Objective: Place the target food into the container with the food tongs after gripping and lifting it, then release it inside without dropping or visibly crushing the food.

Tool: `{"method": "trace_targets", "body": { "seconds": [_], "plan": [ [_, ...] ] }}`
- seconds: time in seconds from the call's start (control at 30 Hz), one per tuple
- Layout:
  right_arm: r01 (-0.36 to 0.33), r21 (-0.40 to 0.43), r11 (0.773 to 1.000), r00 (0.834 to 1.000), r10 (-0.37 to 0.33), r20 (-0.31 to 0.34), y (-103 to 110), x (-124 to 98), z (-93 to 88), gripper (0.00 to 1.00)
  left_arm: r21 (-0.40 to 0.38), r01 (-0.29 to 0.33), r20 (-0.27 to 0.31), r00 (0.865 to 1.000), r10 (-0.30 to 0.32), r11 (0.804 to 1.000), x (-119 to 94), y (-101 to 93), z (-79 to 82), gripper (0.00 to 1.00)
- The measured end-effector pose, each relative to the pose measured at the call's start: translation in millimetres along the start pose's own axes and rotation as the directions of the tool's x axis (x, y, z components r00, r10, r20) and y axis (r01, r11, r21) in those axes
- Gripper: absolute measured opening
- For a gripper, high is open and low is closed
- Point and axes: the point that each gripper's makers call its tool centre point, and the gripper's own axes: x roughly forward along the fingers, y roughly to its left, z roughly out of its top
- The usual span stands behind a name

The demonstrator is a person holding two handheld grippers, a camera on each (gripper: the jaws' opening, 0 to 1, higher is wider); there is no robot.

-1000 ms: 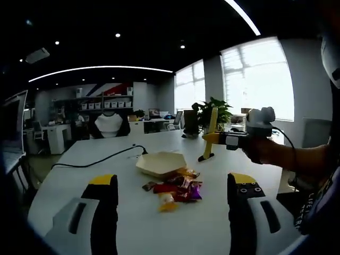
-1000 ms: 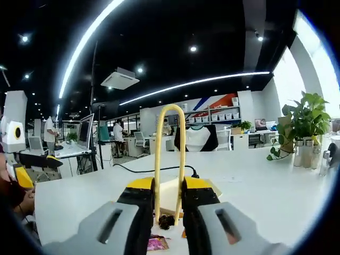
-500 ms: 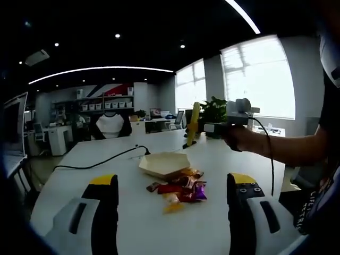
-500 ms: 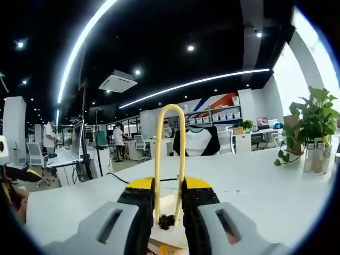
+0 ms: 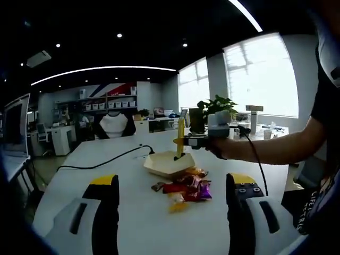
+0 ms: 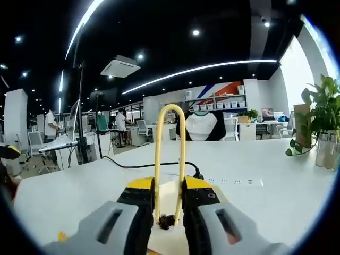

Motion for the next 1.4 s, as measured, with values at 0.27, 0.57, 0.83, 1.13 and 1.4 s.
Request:
{"method": "trace_targets", "body": {
  "seconds": [0.27,0.57,0.83,1.13,1.4],
  "plan": [
    [-0.041,0.030,0.999,0.999,0.042,-0.015,-0.3,5.9,-16.7,0.14,0.006,0.026,0.010,1.000,-0.026,1.000,4.0,-12.5,8.7,0.86],
    [-0.089,-0.036,0.995,0.996,0.089,-0.014,12.8,2.8,-6.9,0.18,0.008,0.074,-0.011,0.997,-0.074,0.997,9.0,-25.6,5.1,0.82],
    [-0.128,-0.070,0.989,0.992,0.129,0.009,27.5,-11.3,4.9,0.19,0.014,0.085,-0.012,0.996,-0.085,0.996,9.9,-28.0,4.2,0.82],
    [-0.138,-0.073,0.988,0.989,0.142,0.041,39.9,-34.0,11.0,0.20,0.013,0.086,-0.015,0.996,-0.085,0.996,8.7,-27.7,2.4,0.82],
    [-0.183,0.089,0.979,0.979,0.173,0.109,48.4,-55.9,20.0,0.20,0.019,0.091,-0.017,0.996,-0.090,0.996,6.1,-27.3,1.3,0.81]
  ]
}}
